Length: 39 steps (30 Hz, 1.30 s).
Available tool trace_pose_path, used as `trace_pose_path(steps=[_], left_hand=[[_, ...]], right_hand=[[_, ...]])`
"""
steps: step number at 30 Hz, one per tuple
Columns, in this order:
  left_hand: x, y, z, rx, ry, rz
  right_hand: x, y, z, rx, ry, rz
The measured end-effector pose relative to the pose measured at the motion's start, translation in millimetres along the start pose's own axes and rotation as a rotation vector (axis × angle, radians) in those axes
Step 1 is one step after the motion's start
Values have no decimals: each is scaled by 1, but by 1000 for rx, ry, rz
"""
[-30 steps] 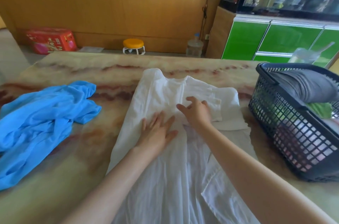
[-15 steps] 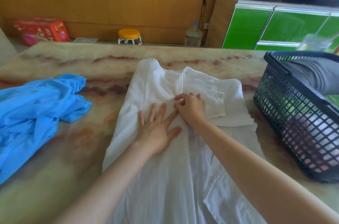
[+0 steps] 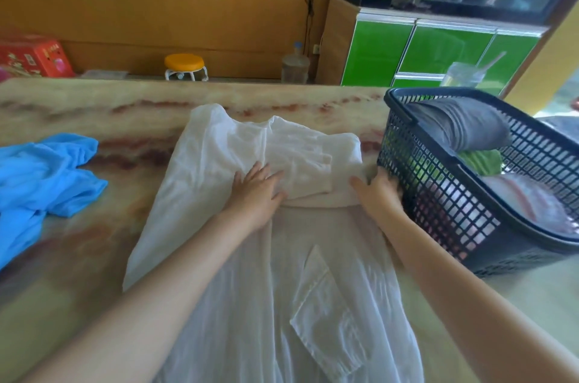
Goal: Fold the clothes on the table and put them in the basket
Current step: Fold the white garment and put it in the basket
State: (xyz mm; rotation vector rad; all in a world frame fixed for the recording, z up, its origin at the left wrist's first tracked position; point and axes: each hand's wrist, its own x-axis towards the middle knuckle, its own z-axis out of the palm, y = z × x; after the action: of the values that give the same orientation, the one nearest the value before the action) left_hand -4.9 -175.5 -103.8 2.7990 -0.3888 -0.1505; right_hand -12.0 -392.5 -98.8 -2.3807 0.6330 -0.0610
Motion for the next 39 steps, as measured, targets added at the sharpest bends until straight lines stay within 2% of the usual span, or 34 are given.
trace_pose_path(steps=[3,6,10,12,13,16,18,25,31,34,37,39], left_hand=[[-1,0,16,94,-186,-14],[-4,-7,27,137,-212,-15],[4,-6,14,-50,-253,-48],[15,-5,4,-230,-203,-113],[21,-5,0,-302,-129,-152],[40,10,-12,-405,127,-218],[53,35,-18,-425,184,-189],[104,130,-1,-238,102,-132],[126,147,36,-169,-8,-285],[126,143,39,-87,51,-258],[119,144,31,-49,97,-186],[117,146,24,-107,111,-183]], right_hand=[[-3,5,-3,57,-19,52],[-4,6,-3,125,-24,83],[-6,13,-5,173,-3,66],[-7,16,-6,287,3,55],[-9,18,-7,321,15,45],[-12,17,-11,351,71,6],[-14,15,-13,407,71,-11],[-27,29,-15,546,-26,-6],[-38,43,-4,529,-32,50],[-41,47,-8,464,-85,-24],[-47,48,-11,345,-37,-81],[-55,43,-13,278,-1,-134]])
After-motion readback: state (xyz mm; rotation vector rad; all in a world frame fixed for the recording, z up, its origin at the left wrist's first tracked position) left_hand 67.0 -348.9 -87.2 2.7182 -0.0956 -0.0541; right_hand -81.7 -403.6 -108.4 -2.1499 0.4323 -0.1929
